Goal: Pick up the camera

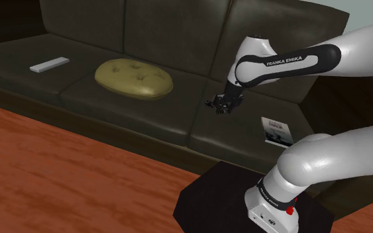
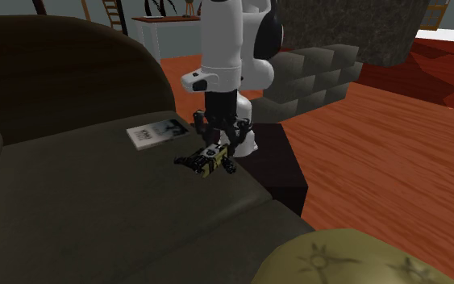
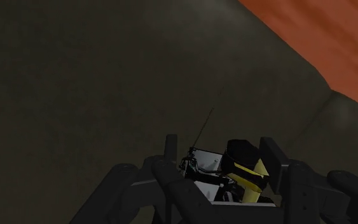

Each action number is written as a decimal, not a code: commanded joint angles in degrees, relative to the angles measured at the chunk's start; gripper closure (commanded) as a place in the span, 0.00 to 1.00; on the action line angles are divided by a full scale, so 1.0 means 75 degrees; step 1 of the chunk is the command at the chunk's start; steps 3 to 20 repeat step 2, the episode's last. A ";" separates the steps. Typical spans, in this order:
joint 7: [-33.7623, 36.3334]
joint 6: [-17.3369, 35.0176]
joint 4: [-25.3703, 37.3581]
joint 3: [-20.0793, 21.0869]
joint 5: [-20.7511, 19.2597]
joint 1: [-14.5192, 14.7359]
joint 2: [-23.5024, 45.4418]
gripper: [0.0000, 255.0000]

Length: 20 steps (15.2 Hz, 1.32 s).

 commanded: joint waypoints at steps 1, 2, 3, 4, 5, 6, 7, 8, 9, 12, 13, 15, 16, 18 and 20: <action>0.0000 -0.0175 0.0083 0.0002 0.0004 0.0003 -0.0090 1.00; 0.0000 -0.0174 0.0084 0.0002 0.0004 0.0003 -0.0088 1.00; 0.0000 -0.0174 0.0084 0.0002 0.0004 0.0003 -0.0088 1.00; 0.0000 -0.0174 0.0084 0.0002 0.0004 0.0003 -0.0088 1.00; 0.0000 -0.0174 0.0084 0.0002 0.0004 0.0003 -0.0088 1.00; 0.0000 -0.0174 0.0084 0.0002 0.0004 0.0003 -0.0088 1.00; 0.0000 -0.0174 0.0084 0.0002 0.0004 0.0003 -0.0088 1.00; 0.0000 -0.0174 0.0084 0.0002 0.0004 0.0003 -0.0088 1.00; 0.0000 -0.0174 0.0084 0.0002 0.0004 0.0003 -0.0088 1.00; 0.0000 -0.0174 0.0084 0.0002 0.0004 0.0003 -0.0088 1.00; 0.0000 -0.0174 0.0084 0.0002 0.0004 0.0003 -0.0088 1.00; 0.0000 -0.0174 0.0084 0.0002 0.0004 0.0003 -0.0088 1.00; 0.0000 -0.0174 0.0084 0.0002 0.0004 0.0003 -0.0088 1.00; 0.0000 -0.0174 0.0084 0.0002 0.0004 0.0003 -0.0088 1.00; 0.0000 -0.0174 0.0084 0.0002 0.0004 0.0003 -0.0088 1.00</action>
